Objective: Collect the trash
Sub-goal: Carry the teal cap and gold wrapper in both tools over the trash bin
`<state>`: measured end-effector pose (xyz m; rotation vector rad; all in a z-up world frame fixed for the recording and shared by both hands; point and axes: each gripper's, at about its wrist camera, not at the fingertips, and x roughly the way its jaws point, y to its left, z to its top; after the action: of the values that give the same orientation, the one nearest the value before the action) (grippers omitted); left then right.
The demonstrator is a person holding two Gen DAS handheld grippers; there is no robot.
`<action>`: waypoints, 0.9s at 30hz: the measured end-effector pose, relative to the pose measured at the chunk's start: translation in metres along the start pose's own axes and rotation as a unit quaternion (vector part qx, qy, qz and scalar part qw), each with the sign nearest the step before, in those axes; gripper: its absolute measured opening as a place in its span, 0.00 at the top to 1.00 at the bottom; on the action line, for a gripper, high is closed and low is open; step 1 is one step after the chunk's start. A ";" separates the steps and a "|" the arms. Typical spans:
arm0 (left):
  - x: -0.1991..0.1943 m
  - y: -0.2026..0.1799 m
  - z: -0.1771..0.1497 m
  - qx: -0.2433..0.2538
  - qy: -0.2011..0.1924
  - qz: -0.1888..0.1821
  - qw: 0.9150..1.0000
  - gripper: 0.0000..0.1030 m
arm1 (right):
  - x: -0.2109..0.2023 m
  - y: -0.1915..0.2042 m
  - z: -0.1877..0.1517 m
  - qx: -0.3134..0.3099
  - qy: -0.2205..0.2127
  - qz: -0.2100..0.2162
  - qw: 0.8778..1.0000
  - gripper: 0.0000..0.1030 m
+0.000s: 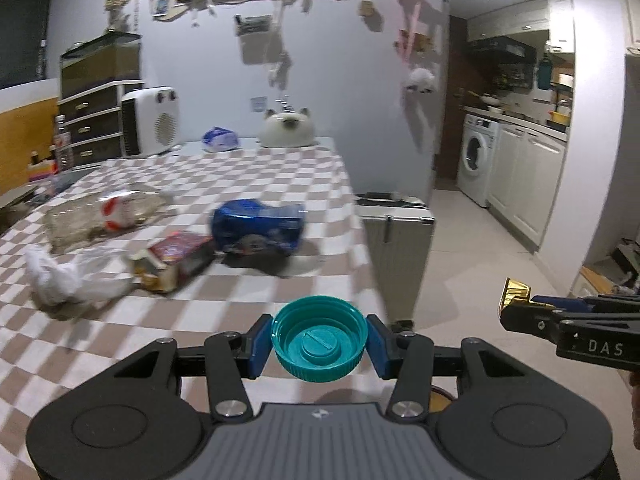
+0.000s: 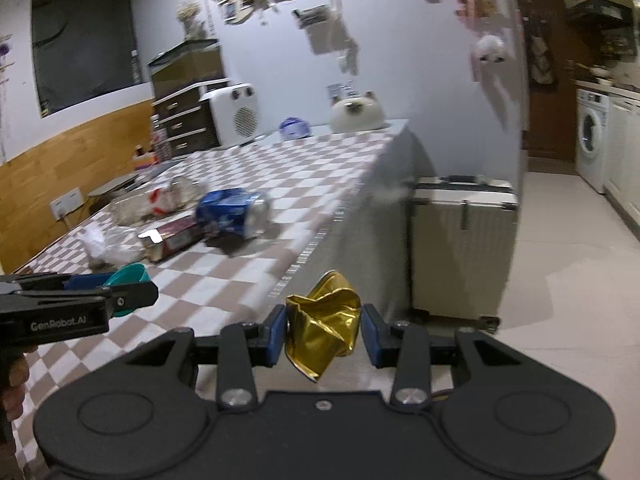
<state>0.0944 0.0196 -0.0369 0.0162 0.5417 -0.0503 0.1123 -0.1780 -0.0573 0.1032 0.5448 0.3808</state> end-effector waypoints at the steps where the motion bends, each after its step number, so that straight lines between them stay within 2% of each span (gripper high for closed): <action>1: 0.001 -0.008 0.000 0.002 0.001 -0.004 1.000 0.52 | -0.004 -0.008 -0.001 0.003 -0.001 -0.005 1.000 0.61; 16: 0.029 -0.116 -0.007 0.033 0.019 -0.056 0.998 0.52 | -0.051 -0.106 -0.026 0.039 -0.009 -0.076 0.996 0.61; 21: 0.057 -0.150 -0.016 0.033 0.038 -0.084 0.995 0.52 | -0.052 -0.134 -0.037 0.048 0.001 -0.097 0.994 0.61; 27: 0.110 -0.179 -0.035 0.030 0.082 -0.103 0.991 0.51 | -0.032 -0.162 -0.052 0.059 0.025 -0.111 0.992 0.61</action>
<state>0.1611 -0.1632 -0.1243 0.0236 0.7052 -0.2695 0.1132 -0.3404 -0.1175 0.1465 0.6219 0.1340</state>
